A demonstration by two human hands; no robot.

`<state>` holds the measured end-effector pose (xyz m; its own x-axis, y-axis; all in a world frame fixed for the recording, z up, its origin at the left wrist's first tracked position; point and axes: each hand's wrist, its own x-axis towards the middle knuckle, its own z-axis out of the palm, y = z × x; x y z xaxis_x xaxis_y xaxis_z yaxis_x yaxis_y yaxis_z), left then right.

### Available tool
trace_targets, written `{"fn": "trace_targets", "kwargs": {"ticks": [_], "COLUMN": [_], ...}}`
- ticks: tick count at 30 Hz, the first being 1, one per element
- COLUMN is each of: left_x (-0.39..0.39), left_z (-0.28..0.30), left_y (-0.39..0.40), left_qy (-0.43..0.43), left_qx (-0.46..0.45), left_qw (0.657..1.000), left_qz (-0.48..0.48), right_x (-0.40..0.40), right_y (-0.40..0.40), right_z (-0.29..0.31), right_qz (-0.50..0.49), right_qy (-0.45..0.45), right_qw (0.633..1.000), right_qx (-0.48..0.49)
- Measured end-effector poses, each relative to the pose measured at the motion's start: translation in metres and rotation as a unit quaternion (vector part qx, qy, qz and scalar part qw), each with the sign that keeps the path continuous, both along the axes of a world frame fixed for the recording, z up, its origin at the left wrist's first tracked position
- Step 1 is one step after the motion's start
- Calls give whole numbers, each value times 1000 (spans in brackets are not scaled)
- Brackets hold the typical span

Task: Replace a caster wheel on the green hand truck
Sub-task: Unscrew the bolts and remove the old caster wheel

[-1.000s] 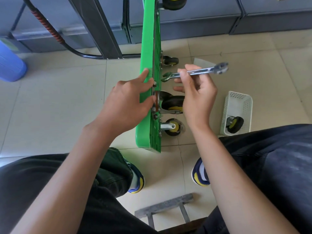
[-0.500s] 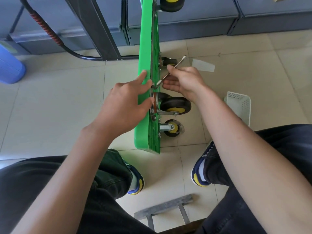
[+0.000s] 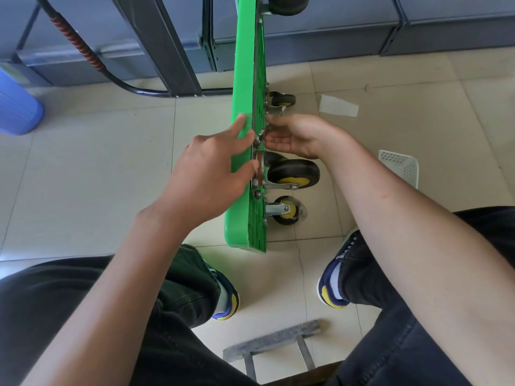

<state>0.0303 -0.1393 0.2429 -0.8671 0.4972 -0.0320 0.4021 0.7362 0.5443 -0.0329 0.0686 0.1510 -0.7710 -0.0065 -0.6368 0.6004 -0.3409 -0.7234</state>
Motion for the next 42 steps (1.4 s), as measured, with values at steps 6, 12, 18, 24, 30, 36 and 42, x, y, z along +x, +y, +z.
{"fn": "trace_targets", "kwargs": {"ticks": [6, 12, 18, 24, 30, 36, 42], "left_x": [0, 0, 0, -1, 0, 0, 0], "left_z": [-1, -1, -1, 0, 1, 1, 1], "left_y": [0, -1, 0, 0, 0, 0, 0], "left_qy": [2, 2, 3, 4, 3, 7, 10], "left_qx": [-1, 3, 2, -1, -1, -3, -7], "left_qw": [1000, 1000, 1000, 1000, 1000, 1000, 1000], "left_qz": [2, 3, 1, -1, -1, -4, -3], "right_x": [-3, -10, -10, -2, -2, -8, 6], "right_y": [-2, -5, -5, -3, -7, -4, -11], "right_z": [4, 10, 11, 10, 15, 21, 28], "right_qz": [7, 74, 93, 70, 60, 24, -23], "right_qy": [6, -14, -38, -54, -31, 62, 187], "right_qw": [1000, 994, 993, 996, 997, 986, 948], "right_qx": [15, 79, 61, 14, 42, 153, 256]}}
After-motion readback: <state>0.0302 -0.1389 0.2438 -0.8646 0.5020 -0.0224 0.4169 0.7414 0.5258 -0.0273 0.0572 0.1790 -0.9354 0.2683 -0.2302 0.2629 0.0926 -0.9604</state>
